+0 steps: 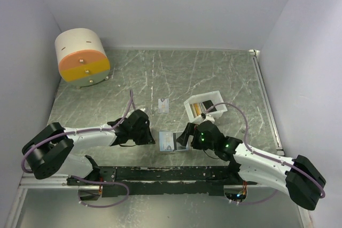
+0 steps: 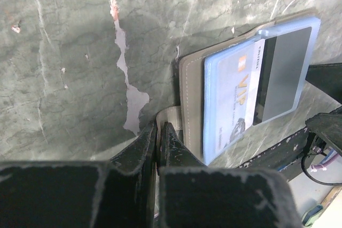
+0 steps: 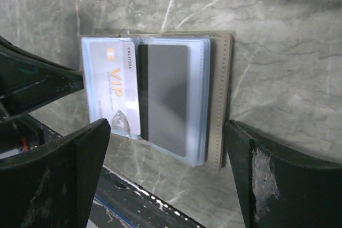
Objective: Put the credit cards into the card holder
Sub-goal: Close the card holder at the center of the board.
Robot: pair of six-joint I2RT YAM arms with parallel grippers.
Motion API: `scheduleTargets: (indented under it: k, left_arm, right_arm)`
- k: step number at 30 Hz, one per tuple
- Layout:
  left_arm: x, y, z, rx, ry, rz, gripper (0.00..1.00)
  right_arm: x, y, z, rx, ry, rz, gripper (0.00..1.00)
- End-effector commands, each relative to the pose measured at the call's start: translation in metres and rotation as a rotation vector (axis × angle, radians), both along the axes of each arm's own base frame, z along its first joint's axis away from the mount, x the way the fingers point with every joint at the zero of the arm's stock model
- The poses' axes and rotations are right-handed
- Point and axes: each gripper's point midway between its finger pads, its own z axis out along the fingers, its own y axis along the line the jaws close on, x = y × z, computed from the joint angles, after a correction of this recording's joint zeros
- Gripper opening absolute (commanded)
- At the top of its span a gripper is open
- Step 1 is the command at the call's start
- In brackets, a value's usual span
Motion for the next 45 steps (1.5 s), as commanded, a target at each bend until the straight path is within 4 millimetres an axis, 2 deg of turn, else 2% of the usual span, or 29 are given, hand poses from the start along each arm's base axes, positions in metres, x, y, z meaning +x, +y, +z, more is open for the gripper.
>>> scheduleTargets:
  k: [1, 4, 12, 18, 27, 31, 38, 42, 45]
  left_arm:
    - [-0.001, 0.004, 0.001, 0.033, -0.01, 0.006, 0.07]
    - [0.0, 0.003, 0.002, 0.061, -0.029, -0.005, 0.07]
    - [-0.002, -0.003, 0.004, 0.067, -0.035, -0.016, 0.07]
    - [-0.001, -0.004, 0.006, 0.081, -0.042, -0.02, 0.07]
    - [-0.002, -0.005, 0.006, 0.072, -0.036, -0.024, 0.07]
    - [-0.003, -0.012, 0.011, 0.028, -0.037, -0.028, 0.07]
    - [-0.007, -0.029, 0.018, -0.072, -0.022, -0.049, 0.07]
    - [-0.009, -0.031, 0.015, -0.081, -0.004, -0.05, 0.07]
    - [-0.01, -0.029, 0.016, -0.082, -0.003, -0.042, 0.09]
  right_arm:
    - [-0.005, 0.007, -0.003, 0.053, 0.024, 0.013, 0.89]
    - [-0.004, 0.02, 0.011, 0.147, -0.019, 0.049, 0.89]
    - [-0.007, 0.032, 0.033, 0.34, -0.052, 0.047, 0.89]
    - [-0.008, 0.035, 0.042, 0.373, -0.074, 0.064, 0.89]
    - [-0.011, 0.05, 0.068, 0.484, -0.095, 0.114, 0.88]
    - [-0.011, 0.06, 0.081, 0.511, -0.109, 0.159, 0.86]
    - [-0.007, 0.069, 0.077, 0.497, -0.113, 0.188, 0.84]
    - [-0.008, 0.079, 0.072, 0.459, -0.091, 0.247, 0.82]
    - [-0.008, 0.076, 0.06, 0.393, -0.077, 0.253, 0.8]
